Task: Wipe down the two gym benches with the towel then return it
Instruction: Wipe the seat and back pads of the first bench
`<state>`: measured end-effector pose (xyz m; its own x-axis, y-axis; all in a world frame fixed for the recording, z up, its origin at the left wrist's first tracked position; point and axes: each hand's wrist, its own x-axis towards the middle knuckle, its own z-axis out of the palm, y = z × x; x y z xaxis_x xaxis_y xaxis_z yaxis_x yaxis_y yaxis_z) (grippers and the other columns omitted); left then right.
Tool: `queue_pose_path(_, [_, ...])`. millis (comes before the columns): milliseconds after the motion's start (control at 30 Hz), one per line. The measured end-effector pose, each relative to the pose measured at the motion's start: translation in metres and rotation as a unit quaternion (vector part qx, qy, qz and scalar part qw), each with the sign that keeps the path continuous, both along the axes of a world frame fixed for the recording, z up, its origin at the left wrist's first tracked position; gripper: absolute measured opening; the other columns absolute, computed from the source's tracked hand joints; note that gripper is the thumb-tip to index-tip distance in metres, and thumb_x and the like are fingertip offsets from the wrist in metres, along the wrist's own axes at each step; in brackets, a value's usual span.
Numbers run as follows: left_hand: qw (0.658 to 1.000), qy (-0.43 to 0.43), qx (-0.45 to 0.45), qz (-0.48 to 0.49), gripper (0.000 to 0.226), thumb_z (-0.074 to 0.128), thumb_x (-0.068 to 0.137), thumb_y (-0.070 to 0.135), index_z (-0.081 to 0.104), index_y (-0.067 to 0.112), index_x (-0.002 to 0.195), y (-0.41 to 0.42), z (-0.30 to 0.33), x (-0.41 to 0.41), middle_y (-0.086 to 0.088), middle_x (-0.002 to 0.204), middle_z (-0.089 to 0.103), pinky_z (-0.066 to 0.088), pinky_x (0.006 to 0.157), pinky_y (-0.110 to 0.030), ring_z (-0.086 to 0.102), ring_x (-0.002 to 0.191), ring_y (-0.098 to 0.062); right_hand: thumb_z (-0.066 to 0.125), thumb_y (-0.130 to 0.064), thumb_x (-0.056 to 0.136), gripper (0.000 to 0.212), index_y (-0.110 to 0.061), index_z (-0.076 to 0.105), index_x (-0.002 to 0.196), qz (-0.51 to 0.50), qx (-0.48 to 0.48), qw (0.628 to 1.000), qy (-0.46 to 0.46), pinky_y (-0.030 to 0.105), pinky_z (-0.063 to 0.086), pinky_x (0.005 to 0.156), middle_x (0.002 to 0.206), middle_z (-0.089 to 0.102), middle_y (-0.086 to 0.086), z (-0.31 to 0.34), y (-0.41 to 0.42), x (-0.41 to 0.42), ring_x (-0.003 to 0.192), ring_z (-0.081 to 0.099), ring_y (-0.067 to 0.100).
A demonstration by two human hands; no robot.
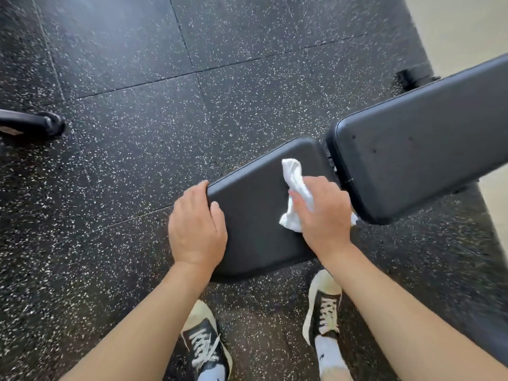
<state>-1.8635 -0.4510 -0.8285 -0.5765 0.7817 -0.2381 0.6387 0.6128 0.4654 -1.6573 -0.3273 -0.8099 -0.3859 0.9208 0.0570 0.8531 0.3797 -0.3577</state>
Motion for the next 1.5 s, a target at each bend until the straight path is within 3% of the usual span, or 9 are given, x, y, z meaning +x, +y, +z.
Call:
queue_pose_path(267, [0.983, -0.174, 0.057, 0.008, 0.057, 0.040, 0.107, 0.022, 0.027, 0.027, 0.162, -0.086, -0.004, -0.023, 0.006, 0.163, 0.040, 0.034, 0.120, -0.034, 0.039, 0.148, -0.012, 0.051, -0.043, 0.105, 0.027, -0.019, 0.063, 0.110, 0.153, 0.022, 0.988, -0.022, 0.040, 0.035, 0.066, 0.088, 0.056, -0.002, -0.011, -0.140, -0.099, 0.073, 0.046, 0.024])
queue_pose_path(433, [0.988, -0.149, 0.033, -0.014, 0.063, 0.045, 0.107, 0.023, 0.020, 0.032, 0.164, -0.114, 0.002, -0.018, 0.012, 0.169, 0.028, 0.024, 0.121, -0.028, 0.028, 0.153, -0.007, 0.051, -0.040, 0.108, 0.025, -0.018, 0.062, 0.104, 0.271, 0.073, 0.958, -0.054, 0.039, 0.030, 0.064, 0.084, 0.048, -0.001, -0.013, -0.124, -0.046, 0.069, 0.038, 0.023])
queue_pose_path(567, [0.990, -0.139, 0.022, -0.013, 0.064, 0.043, 0.107, 0.033, 0.016, 0.036, 0.165, -0.112, 0.007, -0.001, 0.014, 0.174, 0.009, 0.017, 0.123, -0.028, 0.015, 0.156, -0.006, 0.044, -0.033, 0.105, 0.024, -0.022, 0.061, 0.094, 0.175, 0.068, 0.965, -0.183, 0.037, 0.031, 0.061, 0.074, 0.037, -0.002, -0.008, -0.063, 0.029, 0.064, 0.031, 0.023])
queue_pose_path(700, [0.989, -0.145, 0.036, 0.011, 0.063, 0.046, 0.108, 0.030, 0.020, 0.043, 0.164, -0.112, 0.006, 0.009, 0.016, 0.174, 0.005, 0.021, 0.121, -0.032, 0.018, 0.157, -0.014, 0.049, -0.041, 0.101, 0.030, -0.015, 0.061, 0.093, 0.067, 0.023, 0.992, -0.107, 0.041, 0.034, 0.065, 0.076, 0.046, 0.000, 0.004, -0.039, 0.051, 0.065, 0.044, 0.029])
queue_pose_path(800, [0.989, -0.143, 0.037, 0.026, 0.063, 0.050, 0.107, 0.026, 0.025, 0.045, 0.162, -0.111, 0.008, 0.010, 0.018, 0.174, 0.009, 0.031, 0.117, -0.036, 0.025, 0.155, -0.013, 0.060, -0.028, 0.091, 0.012, -0.017, 0.061, 0.096, 0.128, 0.052, 0.980, -0.140, 0.040, 0.032, 0.060, 0.073, 0.048, 0.002, -0.001, -0.080, 0.005, 0.062, 0.043, 0.029])
queue_pose_path(967, [0.988, -0.151, 0.029, 0.029, 0.070, 0.049, 0.104, 0.010, 0.030, 0.050, 0.159, -0.107, 0.016, 0.006, 0.021, 0.172, 0.014, 0.031, 0.112, -0.032, 0.027, 0.151, -0.004, 0.060, -0.031, 0.103, 0.019, -0.016, 0.069, 0.098, 0.259, 0.087, 0.962, 0.004, 0.041, 0.035, 0.061, 0.081, 0.055, 0.001, -0.012, -0.148, -0.063, 0.067, 0.044, 0.025])
queue_pose_path(1133, [0.992, -0.126, 0.004, 0.018, 0.067, 0.053, 0.105, 0.014, 0.031, 0.045, 0.161, -0.106, 0.020, 0.004, 0.016, 0.173, 0.017, 0.024, 0.122, -0.035, 0.021, 0.156, -0.005, 0.069, -0.027, 0.097, 0.012, -0.016, 0.071, 0.094, 0.335, 0.124, 0.934, 0.000, 0.040, 0.036, 0.059, 0.077, 0.052, 0.000, -0.016, -0.107, -0.008, 0.065, 0.043, 0.024])
queue_pose_path(1333, [0.993, -0.100, 0.017, 0.060, 0.065, 0.055, 0.104, 0.011, 0.037, 0.039, 0.160, -0.098, 0.019, 0.021, 0.007, 0.173, 0.023, 0.027, 0.122, -0.037, 0.030, 0.153, -0.019, 0.047, -0.042, 0.108, 0.038, -0.011, 0.070, 0.104, 0.213, 0.066, 0.974, -0.043, 0.041, 0.031, 0.066, 0.081, 0.050, 0.002, -0.013, -0.025, 0.102, 0.070, 0.041, 0.026])
queue_pose_path(1500, [0.995, -0.091, -0.003, 0.048, 0.066, 0.055, 0.104, 0.010, 0.036, 0.037, 0.161, -0.094, 0.025, 0.022, 0.002, 0.173, 0.021, 0.025, 0.123, -0.035, 0.029, 0.152, -0.020, 0.050, -0.040, 0.106, 0.031, -0.014, 0.066, 0.100, 0.162, 0.076, 0.984, -0.020, 0.037, 0.025, 0.066, 0.080, 0.045, 0.000, -0.013, -0.052, 0.060, 0.069, 0.037, 0.023])
